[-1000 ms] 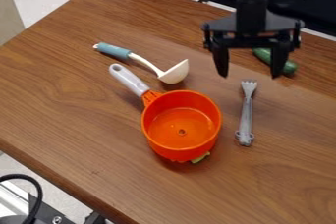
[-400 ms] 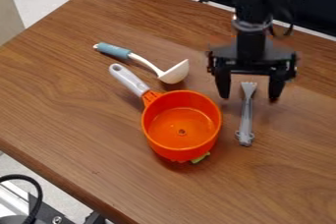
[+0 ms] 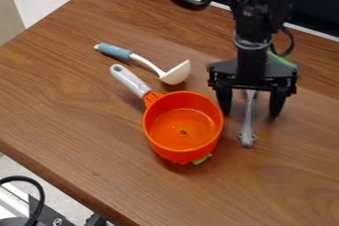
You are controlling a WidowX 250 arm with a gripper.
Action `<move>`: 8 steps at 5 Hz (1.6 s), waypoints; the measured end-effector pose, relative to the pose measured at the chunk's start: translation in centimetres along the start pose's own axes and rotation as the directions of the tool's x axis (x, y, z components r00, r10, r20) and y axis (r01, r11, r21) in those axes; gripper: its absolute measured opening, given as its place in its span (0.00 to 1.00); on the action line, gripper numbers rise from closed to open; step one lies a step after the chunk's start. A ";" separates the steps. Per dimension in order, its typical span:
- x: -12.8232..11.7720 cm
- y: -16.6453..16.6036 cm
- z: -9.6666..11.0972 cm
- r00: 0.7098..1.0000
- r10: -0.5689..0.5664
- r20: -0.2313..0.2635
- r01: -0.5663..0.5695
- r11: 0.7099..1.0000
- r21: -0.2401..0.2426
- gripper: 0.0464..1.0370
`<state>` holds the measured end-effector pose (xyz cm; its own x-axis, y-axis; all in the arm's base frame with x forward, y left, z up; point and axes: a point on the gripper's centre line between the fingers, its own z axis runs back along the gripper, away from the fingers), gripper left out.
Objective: Put the fork inside the pan
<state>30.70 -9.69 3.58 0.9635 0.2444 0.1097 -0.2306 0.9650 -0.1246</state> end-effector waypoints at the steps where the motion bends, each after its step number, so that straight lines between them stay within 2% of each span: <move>1: -0.1 -0.2 -0.1 1.000 0.018 0.011 -0.018 1.000 0.015 0.68; 2: 0.0 -0.3 -0.5 0.998 0.057 0.024 -0.058 0.997 0.044 0.39; 3: 0.0 -0.6 -0.6 0.999 0.045 0.014 -0.045 0.999 0.026 0.16; 4: -0.1 -0.4 -0.5 0.999 0.035 0.002 -0.035 0.999 -0.015 0.07; 5: -0.4 -0.3 -0.4 0.997 0.067 -0.025 -0.067 0.998 -0.012 0.06; 6: -1.0 -0.7 0.1 0.992 0.101 -0.073 -0.103 0.995 -0.013 0.06; 8: -1.9 -2.4 3.8 0.984 0.145 -0.102 -0.153 0.985 -0.077 0.06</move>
<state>28.94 -12.10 7.44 0.9286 0.3710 -0.0107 -0.3644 0.9060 -0.2154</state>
